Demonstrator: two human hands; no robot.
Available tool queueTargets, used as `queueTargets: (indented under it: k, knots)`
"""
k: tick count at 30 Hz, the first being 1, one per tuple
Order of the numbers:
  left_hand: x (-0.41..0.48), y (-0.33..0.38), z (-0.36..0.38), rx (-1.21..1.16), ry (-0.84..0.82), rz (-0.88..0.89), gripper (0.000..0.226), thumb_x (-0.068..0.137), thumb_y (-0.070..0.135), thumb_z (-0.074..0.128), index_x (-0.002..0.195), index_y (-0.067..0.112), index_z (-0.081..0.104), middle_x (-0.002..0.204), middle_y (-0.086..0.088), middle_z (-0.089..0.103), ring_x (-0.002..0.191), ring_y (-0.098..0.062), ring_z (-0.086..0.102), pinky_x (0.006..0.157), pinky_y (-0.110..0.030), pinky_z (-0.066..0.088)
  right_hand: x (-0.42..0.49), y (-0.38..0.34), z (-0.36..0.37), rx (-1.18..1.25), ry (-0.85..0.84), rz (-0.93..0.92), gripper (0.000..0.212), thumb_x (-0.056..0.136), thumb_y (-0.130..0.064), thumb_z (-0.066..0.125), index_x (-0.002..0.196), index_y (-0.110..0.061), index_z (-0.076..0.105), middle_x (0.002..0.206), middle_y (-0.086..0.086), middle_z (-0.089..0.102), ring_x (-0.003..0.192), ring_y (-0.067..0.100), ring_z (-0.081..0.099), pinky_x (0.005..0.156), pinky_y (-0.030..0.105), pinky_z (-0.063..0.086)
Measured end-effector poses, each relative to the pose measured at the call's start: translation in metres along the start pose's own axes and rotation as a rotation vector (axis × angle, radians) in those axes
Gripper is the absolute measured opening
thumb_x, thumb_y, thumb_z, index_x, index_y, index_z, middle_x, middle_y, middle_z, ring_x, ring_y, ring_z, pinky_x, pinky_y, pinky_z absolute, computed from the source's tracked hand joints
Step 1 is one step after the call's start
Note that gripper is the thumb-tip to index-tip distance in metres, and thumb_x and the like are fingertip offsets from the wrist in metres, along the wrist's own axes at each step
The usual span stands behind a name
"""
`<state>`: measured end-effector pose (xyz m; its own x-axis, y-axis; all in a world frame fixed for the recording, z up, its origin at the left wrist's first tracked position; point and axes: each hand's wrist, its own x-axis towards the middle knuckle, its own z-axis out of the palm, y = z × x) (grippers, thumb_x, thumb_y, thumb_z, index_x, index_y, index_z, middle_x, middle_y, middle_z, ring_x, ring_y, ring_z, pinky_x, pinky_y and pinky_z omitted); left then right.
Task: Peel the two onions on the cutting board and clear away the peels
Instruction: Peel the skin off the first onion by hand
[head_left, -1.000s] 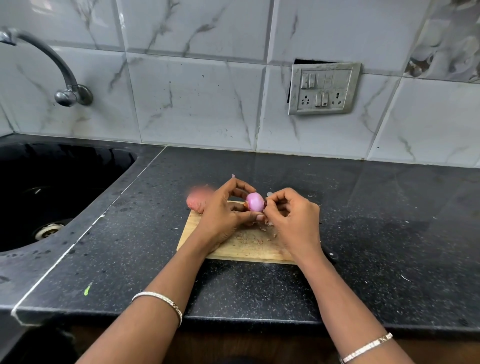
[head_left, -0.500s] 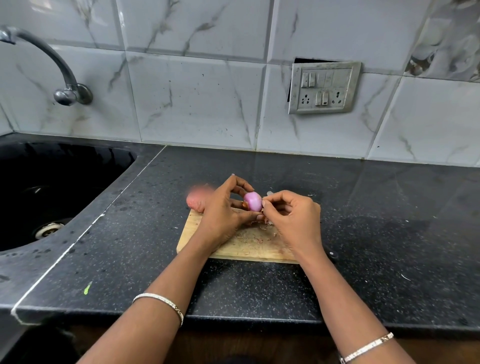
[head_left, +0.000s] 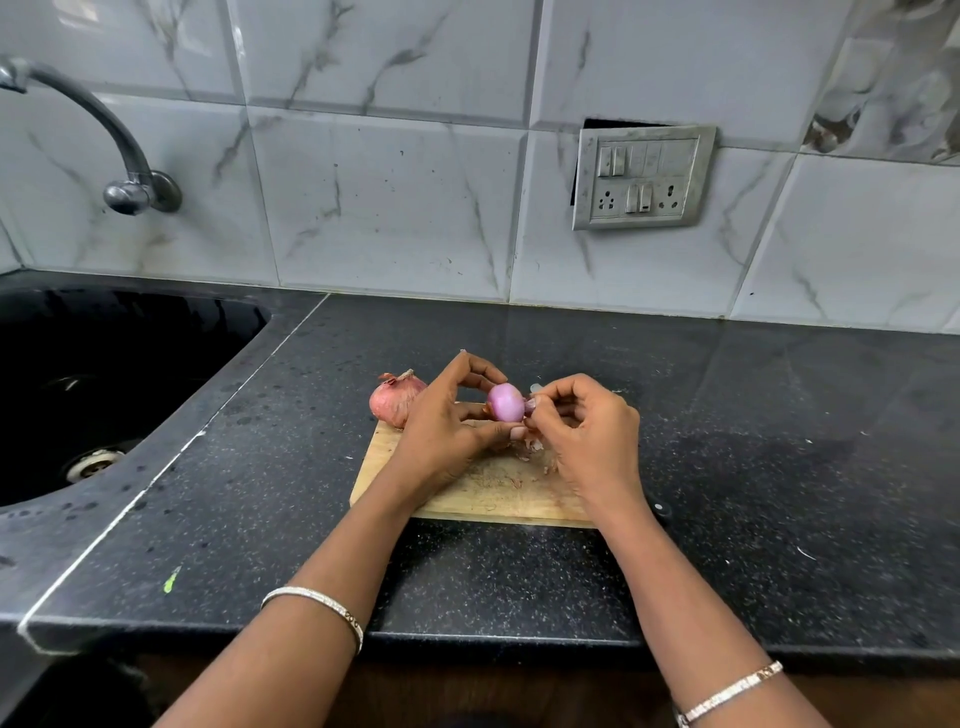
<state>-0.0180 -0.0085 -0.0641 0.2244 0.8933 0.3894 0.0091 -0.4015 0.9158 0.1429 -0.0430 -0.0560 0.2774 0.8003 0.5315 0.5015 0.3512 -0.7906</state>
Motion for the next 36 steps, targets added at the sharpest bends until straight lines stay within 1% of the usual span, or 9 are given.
queueTargets:
  k: [4,8,12,15,20,23,26,32,36]
  knots:
    - [0.001,-0.003,-0.002,-0.061,-0.034,-0.032,0.056,0.071,0.000,0.090,0.113,0.016,0.058,0.123,-0.015,0.063,0.100,-0.034,0.074,0.083,-0.036,0.061,0.003,0.003,0.000,0.086,0.010,0.073,0.007,0.086,-0.010,0.074,0.082,-0.016,0.072,0.077,-0.001,0.076,0.072,0.013,0.075,0.072,0.044,0.062]
    - [0.002,-0.006,-0.003,-0.113,-0.043,-0.046,0.053,0.069,0.011,0.089,0.111,0.024,0.059,0.124,-0.013,0.064,0.107,-0.036,0.071,0.091,-0.048,0.060,0.003,0.006,-0.002,0.174,0.033,0.150,0.005,0.086,-0.009,0.074,0.085,-0.013,0.073,0.077,0.003,0.077,0.073,0.017,0.076,0.075,0.048,0.063]
    - [0.002,-0.008,-0.004,-0.140,-0.043,-0.053,0.052,0.072,0.005,0.087,0.112,0.025,0.060,0.124,-0.011,0.064,0.108,-0.036,0.070,0.093,-0.049,0.059,0.002,-0.001,-0.004,0.182,-0.008,0.104,0.020,0.083,-0.008,0.074,0.099,-0.019,0.075,0.089,-0.003,0.077,0.084,0.010,0.074,0.080,0.036,0.062]
    - [0.001,-0.006,-0.004,-0.148,-0.029,-0.063,0.055,0.075,-0.004,0.086,0.117,0.016,0.057,0.121,-0.011,0.064,0.098,-0.028,0.073,0.084,-0.043,0.061,-0.002,-0.010,-0.005,0.107,-0.048,0.024,0.016,0.082,-0.016,0.081,0.097,-0.018,0.076,0.085,-0.008,0.076,0.078,0.000,0.071,0.074,0.022,0.060]
    - [0.000,-0.004,-0.004,-0.151,-0.034,-0.066,0.057,0.074,-0.007,0.085,0.118,0.014,0.055,0.121,-0.012,0.063,0.091,-0.025,0.075,0.080,-0.041,0.063,-0.004,-0.011,-0.005,0.059,-0.075,-0.027,0.006,0.082,-0.017,0.082,0.080,-0.021,0.078,0.074,-0.012,0.075,0.070,0.003,0.072,0.070,0.029,0.060]
    - [0.000,-0.003,-0.004,-0.141,-0.039,-0.069,0.058,0.073,-0.004,0.087,0.117,0.017,0.057,0.121,-0.011,0.063,0.095,-0.028,0.075,0.085,-0.043,0.062,-0.002,-0.007,-0.003,0.022,-0.050,-0.044,0.012,0.084,-0.016,0.079,0.077,-0.025,0.076,0.074,-0.013,0.074,0.072,0.003,0.070,0.069,0.021,0.055]
    - [0.001,-0.005,-0.004,-0.145,-0.050,-0.074,0.056,0.072,-0.001,0.088,0.115,0.020,0.059,0.122,-0.011,0.063,0.098,-0.034,0.074,0.086,-0.047,0.061,0.000,-0.002,0.000,-0.002,-0.022,-0.033,0.013,0.086,-0.012,0.075,0.078,-0.022,0.074,0.074,-0.012,0.072,0.071,0.003,0.067,0.063,0.010,0.047]
    - [0.001,-0.006,-0.004,-0.154,-0.054,-0.075,0.053,0.068,0.011,0.090,0.111,0.026,0.063,0.123,-0.011,0.064,0.107,-0.041,0.069,0.091,-0.051,0.059,0.005,0.007,-0.001,-0.031,0.037,-0.005,0.007,0.089,-0.013,0.072,0.087,-0.019,0.072,0.084,-0.010,0.073,0.079,0.002,0.067,0.065,0.010,0.046]
    - [0.001,-0.005,-0.004,-0.179,-0.068,-0.090,0.054,0.074,-0.004,0.086,0.116,0.017,0.060,0.122,-0.010,0.065,0.097,-0.031,0.073,0.084,-0.044,0.062,0.002,0.001,-0.003,-0.009,-0.014,-0.035,0.020,0.086,-0.008,0.070,0.098,-0.023,0.074,0.093,-0.013,0.074,0.084,0.001,0.068,0.068,0.010,0.050]
